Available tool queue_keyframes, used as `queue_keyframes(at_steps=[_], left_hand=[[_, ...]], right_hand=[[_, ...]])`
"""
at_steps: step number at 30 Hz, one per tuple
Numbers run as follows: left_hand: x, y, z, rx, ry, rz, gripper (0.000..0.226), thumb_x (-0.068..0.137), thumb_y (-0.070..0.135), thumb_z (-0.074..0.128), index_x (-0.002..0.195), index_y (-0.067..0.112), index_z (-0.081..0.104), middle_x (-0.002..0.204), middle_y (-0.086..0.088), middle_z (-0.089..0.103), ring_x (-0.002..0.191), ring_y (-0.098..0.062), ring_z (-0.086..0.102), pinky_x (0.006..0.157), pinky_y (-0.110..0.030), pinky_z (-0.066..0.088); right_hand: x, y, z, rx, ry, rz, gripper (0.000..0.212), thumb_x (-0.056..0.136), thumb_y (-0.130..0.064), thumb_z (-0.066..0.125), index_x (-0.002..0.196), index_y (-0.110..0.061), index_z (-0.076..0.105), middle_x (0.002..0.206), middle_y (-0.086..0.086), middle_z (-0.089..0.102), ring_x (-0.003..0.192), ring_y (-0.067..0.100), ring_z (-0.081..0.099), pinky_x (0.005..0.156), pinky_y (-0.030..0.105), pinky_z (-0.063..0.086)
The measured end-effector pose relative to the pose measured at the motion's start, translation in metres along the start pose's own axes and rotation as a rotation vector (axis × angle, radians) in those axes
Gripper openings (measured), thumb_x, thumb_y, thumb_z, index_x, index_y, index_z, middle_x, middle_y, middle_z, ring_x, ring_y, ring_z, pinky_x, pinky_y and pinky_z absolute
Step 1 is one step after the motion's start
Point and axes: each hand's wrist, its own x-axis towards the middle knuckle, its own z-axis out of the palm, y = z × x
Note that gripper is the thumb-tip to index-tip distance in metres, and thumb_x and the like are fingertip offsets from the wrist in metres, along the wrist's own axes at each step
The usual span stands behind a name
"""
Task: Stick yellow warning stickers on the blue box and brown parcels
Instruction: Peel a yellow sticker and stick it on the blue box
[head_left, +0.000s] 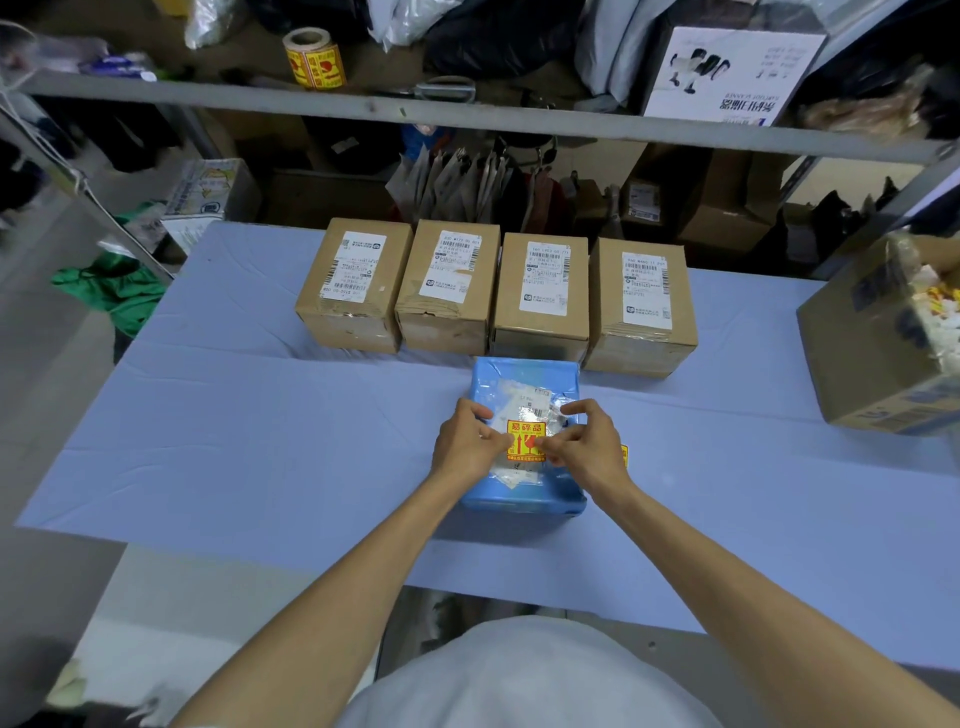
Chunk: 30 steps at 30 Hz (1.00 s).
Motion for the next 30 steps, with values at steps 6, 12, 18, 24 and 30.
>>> queue_keyframes(at_steps=[6, 12, 18, 24, 30], left_hand=[[-0.005, -0.001, 0.003, 0.166, 0.043, 0.035, 0.037, 0.078, 0.028, 0.073, 0.098, 0.022, 0.042, 0.073, 0.014, 0.057, 0.084, -0.017, 0.061, 0.068, -0.030, 0.046], [-0.008, 0.002, 0.005, 0.319, 0.053, 0.080, 0.032, 0.081, 0.024, 0.067, 0.102, 0.020, 0.043, 0.092, -0.001, 0.067, 0.090, -0.024, 0.062, 0.066, -0.031, 0.043], [-0.013, -0.005, 0.004, 0.325, 0.037, 0.188, 0.035, 0.077, 0.029, 0.073, 0.098, 0.024, 0.045, 0.084, 0.006, 0.069, 0.080, -0.018, 0.061, 0.064, -0.025, 0.038], [-0.010, -0.012, -0.001, 0.297, 0.026, 0.290, 0.015, 0.073, 0.031, 0.077, 0.087, 0.032, 0.072, 0.084, 0.009, 0.062, 0.080, -0.013, 0.062, 0.063, -0.019, 0.039], [-0.009, -0.015, -0.004, 0.371, 0.049, 0.304, 0.026, 0.068, 0.047, 0.079, 0.090, 0.034, 0.073, 0.085, 0.012, 0.063, 0.073, -0.006, 0.056, 0.059, -0.018, 0.038]], right_hand=[[0.001, 0.004, 0.007, -0.107, 0.017, -0.003, 0.044, 0.073, -0.015, 0.082, 0.103, -0.015, 0.049, 0.084, 0.009, 0.070, 0.073, 0.018, 0.067, 0.063, 0.029, 0.053], [0.002, 0.007, 0.010, -0.264, 0.016, -0.058, 0.034, 0.075, -0.011, 0.080, 0.096, -0.008, 0.054, 0.090, 0.012, 0.069, 0.084, 0.027, 0.066, 0.074, 0.040, 0.055], [0.000, 0.009, 0.011, -0.456, 0.072, -0.147, 0.028, 0.076, -0.022, 0.079, 0.086, -0.009, 0.056, 0.087, 0.007, 0.064, 0.080, 0.025, 0.060, 0.069, 0.041, 0.050], [-0.003, 0.016, -0.001, -0.728, -0.126, -0.571, 0.026, 0.082, -0.024, 0.073, 0.108, -0.023, 0.072, 0.112, 0.000, 0.061, 0.101, 0.021, 0.052, 0.071, 0.032, 0.046], [-0.007, 0.027, -0.013, -0.816, -0.016, -0.683, 0.022, 0.088, -0.027, 0.066, 0.108, -0.023, 0.074, 0.125, -0.003, 0.065, 0.114, 0.028, 0.053, 0.075, 0.034, 0.050]])
